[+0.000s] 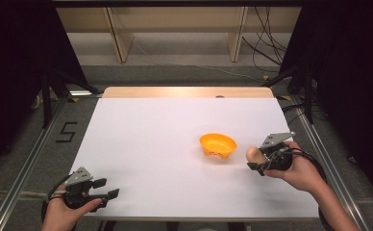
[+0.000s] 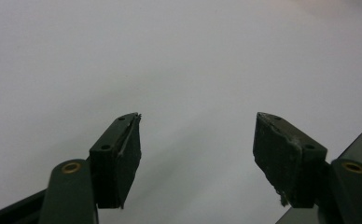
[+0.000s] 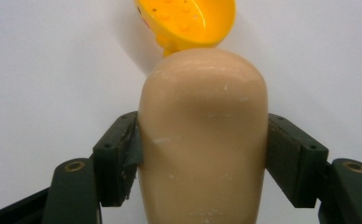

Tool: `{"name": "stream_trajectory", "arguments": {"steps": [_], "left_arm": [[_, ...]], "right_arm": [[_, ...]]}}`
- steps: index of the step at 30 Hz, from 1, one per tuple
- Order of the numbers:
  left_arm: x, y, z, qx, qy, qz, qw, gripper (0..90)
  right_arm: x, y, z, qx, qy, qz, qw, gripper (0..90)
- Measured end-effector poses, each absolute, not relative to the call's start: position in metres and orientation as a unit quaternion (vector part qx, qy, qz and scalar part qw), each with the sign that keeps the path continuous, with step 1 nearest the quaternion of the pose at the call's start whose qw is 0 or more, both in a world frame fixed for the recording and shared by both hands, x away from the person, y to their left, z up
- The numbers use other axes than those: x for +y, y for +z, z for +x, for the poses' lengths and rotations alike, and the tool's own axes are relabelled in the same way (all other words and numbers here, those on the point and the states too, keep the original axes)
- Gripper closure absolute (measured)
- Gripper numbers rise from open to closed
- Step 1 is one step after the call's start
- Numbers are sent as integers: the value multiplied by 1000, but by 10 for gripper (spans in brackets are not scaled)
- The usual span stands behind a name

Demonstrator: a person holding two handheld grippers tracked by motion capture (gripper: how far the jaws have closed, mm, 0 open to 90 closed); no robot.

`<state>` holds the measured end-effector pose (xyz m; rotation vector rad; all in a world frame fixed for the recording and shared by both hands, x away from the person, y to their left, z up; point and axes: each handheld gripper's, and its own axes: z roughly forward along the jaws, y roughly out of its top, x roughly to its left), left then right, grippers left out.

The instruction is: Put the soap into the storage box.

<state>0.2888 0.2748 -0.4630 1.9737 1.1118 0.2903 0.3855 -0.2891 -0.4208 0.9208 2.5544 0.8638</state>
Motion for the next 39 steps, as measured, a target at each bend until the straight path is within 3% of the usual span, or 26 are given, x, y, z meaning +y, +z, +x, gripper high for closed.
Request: {"name": "stream_trajectory", "arguments": {"steps": [39], "left_arm": [[275,-463,290,438,119,791,411,320]], "right_arm": [[-273,-403,401,883,324,291,175,334]]}}
